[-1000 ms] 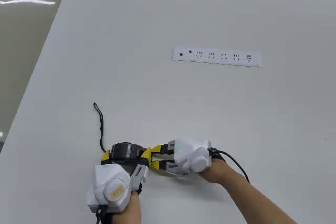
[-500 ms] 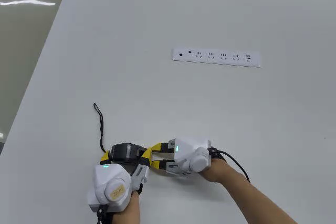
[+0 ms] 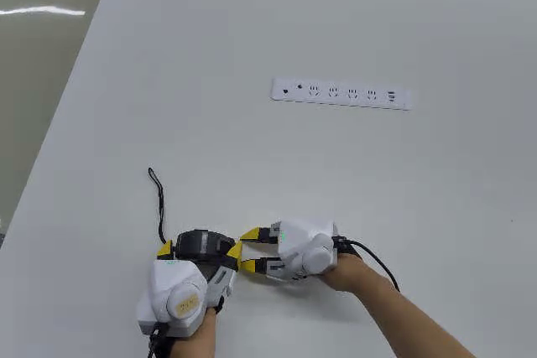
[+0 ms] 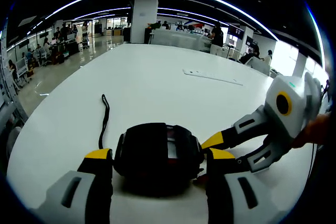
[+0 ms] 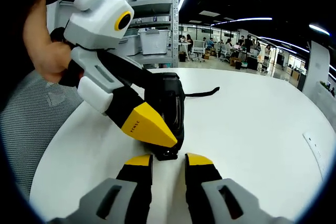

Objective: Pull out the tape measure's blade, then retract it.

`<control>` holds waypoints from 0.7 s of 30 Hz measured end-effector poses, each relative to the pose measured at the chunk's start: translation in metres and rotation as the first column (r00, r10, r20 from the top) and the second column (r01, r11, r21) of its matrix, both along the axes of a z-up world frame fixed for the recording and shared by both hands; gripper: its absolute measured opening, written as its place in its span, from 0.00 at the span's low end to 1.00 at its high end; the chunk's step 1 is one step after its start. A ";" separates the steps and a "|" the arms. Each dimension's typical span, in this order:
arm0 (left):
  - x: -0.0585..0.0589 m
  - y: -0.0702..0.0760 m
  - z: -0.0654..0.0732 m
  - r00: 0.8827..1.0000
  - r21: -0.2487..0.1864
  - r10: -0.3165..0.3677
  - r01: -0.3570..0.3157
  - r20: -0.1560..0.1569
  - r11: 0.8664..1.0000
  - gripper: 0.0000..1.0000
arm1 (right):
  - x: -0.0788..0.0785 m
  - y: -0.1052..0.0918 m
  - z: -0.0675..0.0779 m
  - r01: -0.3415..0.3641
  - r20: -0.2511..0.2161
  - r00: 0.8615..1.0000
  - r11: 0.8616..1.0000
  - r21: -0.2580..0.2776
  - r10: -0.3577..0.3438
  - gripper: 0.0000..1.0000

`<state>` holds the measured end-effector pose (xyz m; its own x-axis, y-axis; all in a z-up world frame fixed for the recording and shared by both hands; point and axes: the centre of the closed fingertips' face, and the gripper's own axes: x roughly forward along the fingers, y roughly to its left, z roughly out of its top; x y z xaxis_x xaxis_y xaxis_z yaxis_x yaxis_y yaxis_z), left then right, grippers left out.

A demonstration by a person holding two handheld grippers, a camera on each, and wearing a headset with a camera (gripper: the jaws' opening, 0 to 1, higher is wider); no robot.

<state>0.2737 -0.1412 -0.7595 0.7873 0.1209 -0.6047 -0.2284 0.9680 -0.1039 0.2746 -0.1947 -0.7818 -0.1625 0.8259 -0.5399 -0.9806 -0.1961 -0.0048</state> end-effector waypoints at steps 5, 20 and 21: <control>-0.002 -0.002 0.001 0.999 0.005 -0.034 0.034 -0.004 0.999 0.72 | -0.001 -0.003 0.000 0.017 -0.006 1.000 1.000 -0.016 -0.017 0.26; -0.011 -0.004 0.000 0.977 0.032 -0.206 0.208 -0.046 0.978 0.78 | -0.005 -0.012 0.008 0.077 -0.013 0.997 0.997 -0.030 -0.078 0.36; -0.012 -0.005 0.000 0.973 0.031 -0.228 0.229 -0.050 0.973 0.79 | -0.005 -0.014 0.009 0.088 -0.010 0.996 0.995 -0.034 -0.089 0.37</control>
<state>0.2616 -0.1462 -0.7596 0.7684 -0.0364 -0.6389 -0.0046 0.9980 -0.0624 0.2692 -0.2088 -0.7725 -0.0961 0.8186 -0.5663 -0.9940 -0.1084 0.0120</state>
